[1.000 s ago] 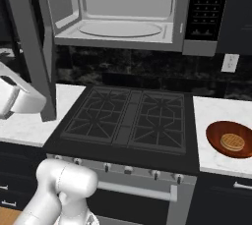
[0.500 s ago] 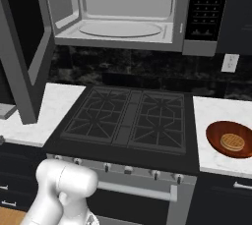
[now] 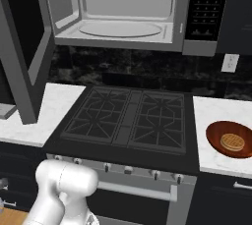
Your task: Open the microwave, place the bowl with waffle inside the microwave, then close the microwave door and turn it on.
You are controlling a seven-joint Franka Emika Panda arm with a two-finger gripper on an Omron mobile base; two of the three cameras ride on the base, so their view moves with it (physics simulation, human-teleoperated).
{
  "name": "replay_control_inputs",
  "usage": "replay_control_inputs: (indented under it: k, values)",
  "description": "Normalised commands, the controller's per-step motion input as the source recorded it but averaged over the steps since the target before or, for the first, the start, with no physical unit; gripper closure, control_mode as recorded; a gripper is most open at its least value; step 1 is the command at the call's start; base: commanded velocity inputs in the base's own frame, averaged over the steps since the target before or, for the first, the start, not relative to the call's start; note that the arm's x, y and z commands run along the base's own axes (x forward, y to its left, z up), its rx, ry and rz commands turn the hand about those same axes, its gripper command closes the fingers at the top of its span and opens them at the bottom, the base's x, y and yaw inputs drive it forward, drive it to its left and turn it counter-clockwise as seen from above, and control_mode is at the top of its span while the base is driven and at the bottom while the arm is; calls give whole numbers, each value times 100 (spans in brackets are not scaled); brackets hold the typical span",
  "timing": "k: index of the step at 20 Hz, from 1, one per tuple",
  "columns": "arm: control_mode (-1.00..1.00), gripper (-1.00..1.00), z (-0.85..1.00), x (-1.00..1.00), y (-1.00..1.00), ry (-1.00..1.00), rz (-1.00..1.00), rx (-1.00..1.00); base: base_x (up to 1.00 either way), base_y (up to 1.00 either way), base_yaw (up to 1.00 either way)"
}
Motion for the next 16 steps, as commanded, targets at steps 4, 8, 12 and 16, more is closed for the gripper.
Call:
replay_control_inputs:
  k: [4, 8, 12, 16]
  values:
    - [-100, -100, 62, 2, -100, -10, 0, 31, 0, 0, 0]
    - [-100, -100, 20, 33, -96, -9, 0, 33, 0, 0, 0]
    - [-100, -100, -11, 83, -39, -31, 4, 29, 0, 0, 0]
    - [-100, -100, -8, 100, 0, -41, 12, 20, 0, 0, 0]
